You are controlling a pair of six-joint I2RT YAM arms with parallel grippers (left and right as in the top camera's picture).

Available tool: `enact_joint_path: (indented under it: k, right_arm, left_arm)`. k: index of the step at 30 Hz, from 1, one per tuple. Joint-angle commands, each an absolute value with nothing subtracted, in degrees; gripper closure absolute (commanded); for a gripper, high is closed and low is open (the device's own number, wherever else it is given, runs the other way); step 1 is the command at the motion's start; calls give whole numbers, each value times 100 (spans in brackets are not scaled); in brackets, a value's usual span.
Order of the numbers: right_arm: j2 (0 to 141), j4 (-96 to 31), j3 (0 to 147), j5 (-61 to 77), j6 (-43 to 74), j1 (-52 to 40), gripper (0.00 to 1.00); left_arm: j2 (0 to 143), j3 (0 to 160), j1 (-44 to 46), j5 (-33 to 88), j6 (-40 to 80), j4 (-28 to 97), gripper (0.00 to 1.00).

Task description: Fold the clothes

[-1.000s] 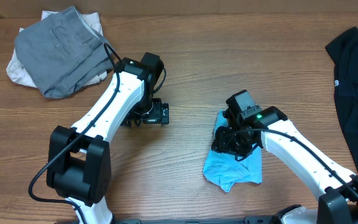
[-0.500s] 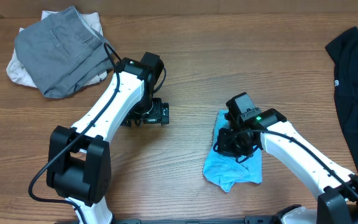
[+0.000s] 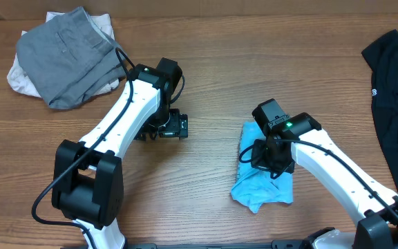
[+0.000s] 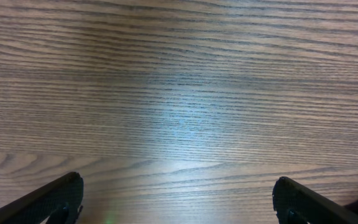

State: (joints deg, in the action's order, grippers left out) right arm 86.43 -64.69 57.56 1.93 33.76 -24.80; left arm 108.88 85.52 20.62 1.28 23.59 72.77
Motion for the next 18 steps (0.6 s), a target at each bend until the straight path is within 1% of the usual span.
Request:
enact_joint_path:
  k: [1,5,10,15,18]
  right_arm:
    - [8626,-6613,6060,-338,3632,-2502,96]
    - [8628,-6860,6130,-340,3651,-2502,96]
    - [8635,-6764,5889,-427,3656,-2502,92]
    - [8635,-6740,5623,-801,4228,-2499,91]
    - [8635,-6593,5492,-790,4359,-2499,90]
  left_arm:
    - [10866,8525,2049,150,2270,7271,0]
    - [10866,8525,2049,150,2270,7258,0]
    - [10866,8525,2047,152,2270,7262,0]
    - [10866,8525,2049,152,2270,7264,0]
    - [10866,8525,2049,152,2270,7264,0]
